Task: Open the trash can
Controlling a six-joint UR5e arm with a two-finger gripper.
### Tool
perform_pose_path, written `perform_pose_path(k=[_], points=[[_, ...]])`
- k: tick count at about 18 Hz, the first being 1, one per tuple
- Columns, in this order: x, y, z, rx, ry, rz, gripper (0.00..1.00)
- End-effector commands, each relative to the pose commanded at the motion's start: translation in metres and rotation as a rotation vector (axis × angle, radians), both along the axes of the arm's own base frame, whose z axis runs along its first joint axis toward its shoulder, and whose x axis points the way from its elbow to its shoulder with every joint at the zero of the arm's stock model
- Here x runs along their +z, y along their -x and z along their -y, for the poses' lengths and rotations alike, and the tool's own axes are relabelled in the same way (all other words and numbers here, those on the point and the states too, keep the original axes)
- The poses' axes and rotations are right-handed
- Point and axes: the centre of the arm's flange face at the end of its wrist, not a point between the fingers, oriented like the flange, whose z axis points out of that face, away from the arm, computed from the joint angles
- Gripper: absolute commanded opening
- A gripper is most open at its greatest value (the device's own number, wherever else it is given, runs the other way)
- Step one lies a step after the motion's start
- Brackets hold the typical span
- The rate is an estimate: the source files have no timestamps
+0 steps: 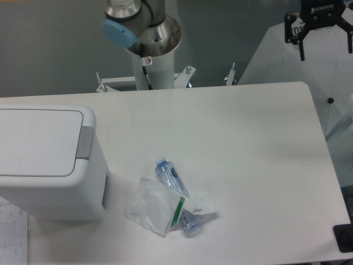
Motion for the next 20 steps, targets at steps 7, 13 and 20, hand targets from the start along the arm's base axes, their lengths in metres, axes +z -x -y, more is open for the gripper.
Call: perform_pose_path(k=[7,13,20], points=[[-0.002,-0.006,-0.006,0.015,-0.025,0.022,1.00],[-0.002,-0.014,-0.036,0.068,-0.178,0.117,1.00],[-0.009,-0.046,-0.108,0.183,-0.302,0.296,1.00]])
